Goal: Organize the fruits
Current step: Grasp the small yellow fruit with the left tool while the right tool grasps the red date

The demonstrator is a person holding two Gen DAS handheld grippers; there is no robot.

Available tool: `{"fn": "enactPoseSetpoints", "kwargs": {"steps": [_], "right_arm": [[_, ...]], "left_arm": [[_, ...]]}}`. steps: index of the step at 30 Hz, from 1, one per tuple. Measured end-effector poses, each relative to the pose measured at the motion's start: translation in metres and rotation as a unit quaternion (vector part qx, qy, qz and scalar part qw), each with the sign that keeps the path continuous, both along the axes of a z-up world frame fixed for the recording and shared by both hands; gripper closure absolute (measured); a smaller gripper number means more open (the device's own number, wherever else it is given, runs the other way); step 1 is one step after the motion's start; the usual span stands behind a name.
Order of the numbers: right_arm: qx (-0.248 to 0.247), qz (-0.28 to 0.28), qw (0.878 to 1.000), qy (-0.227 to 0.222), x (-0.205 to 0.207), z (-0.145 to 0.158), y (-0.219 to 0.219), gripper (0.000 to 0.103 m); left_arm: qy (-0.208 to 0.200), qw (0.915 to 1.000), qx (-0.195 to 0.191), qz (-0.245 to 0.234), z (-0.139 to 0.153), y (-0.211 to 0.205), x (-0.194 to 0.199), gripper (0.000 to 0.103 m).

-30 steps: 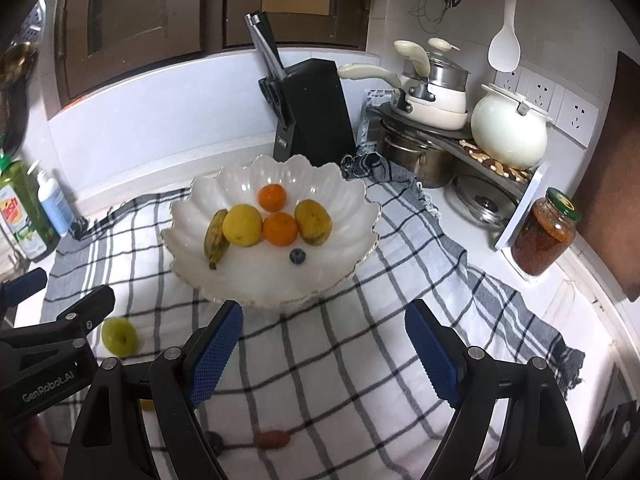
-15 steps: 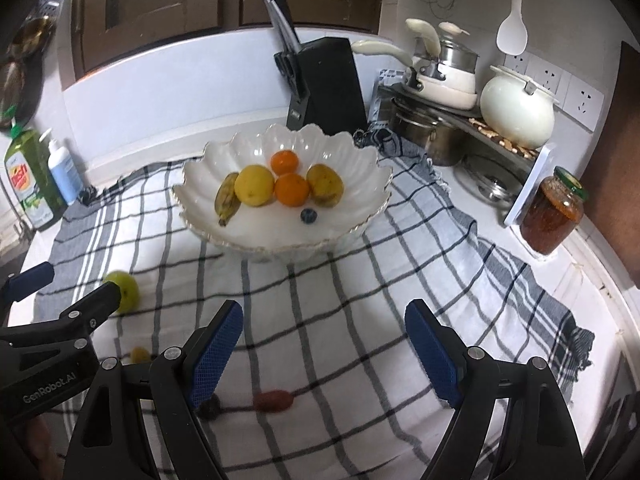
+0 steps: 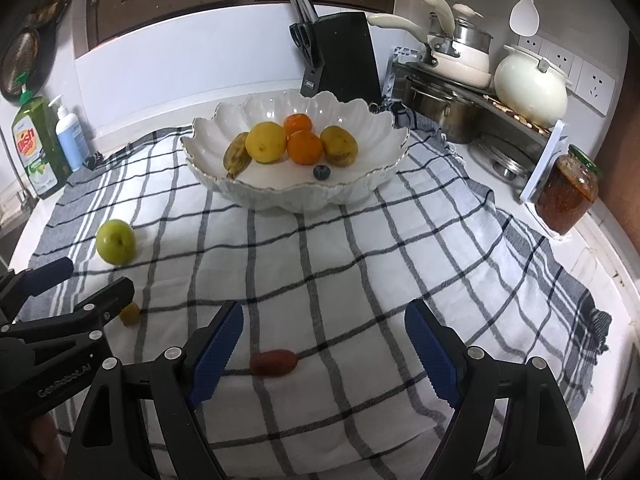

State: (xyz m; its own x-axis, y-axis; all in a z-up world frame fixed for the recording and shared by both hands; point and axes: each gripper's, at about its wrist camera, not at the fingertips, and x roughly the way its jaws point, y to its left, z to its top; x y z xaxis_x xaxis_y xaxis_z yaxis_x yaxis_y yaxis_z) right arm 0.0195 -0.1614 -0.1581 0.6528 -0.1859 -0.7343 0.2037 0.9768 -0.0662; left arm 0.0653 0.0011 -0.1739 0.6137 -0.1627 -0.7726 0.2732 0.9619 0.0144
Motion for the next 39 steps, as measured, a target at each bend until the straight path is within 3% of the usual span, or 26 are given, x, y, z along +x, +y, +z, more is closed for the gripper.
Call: {"fn": "enactPoseSetpoints", "kwargs": {"steps": [5,17,32,39], "right_arm": [[-0.004,0.008,1.0,0.001,-0.004,-0.011,0.004,0.021],[-0.002,0.031,0.999,0.013,-0.001,-0.031,0.014,0.037],[0.024,0.065,0.997,0.039,0.004,-0.054,0.023,0.062],[0.03,0.073,0.996,0.037,0.004,-0.055,0.025,0.068]], "left_arm": [[0.012,0.9999,0.007,-0.01,-0.015,-0.002,0.0,0.039],[0.038,0.9991,0.012,-0.013,-0.04,-0.002,0.006,0.055],[0.037,0.9992,0.004,-0.013,-0.044,0.0,0.008,0.059],[0.039,0.9991,0.005,-0.019,-0.043,-0.002,0.009,0.077]]}}
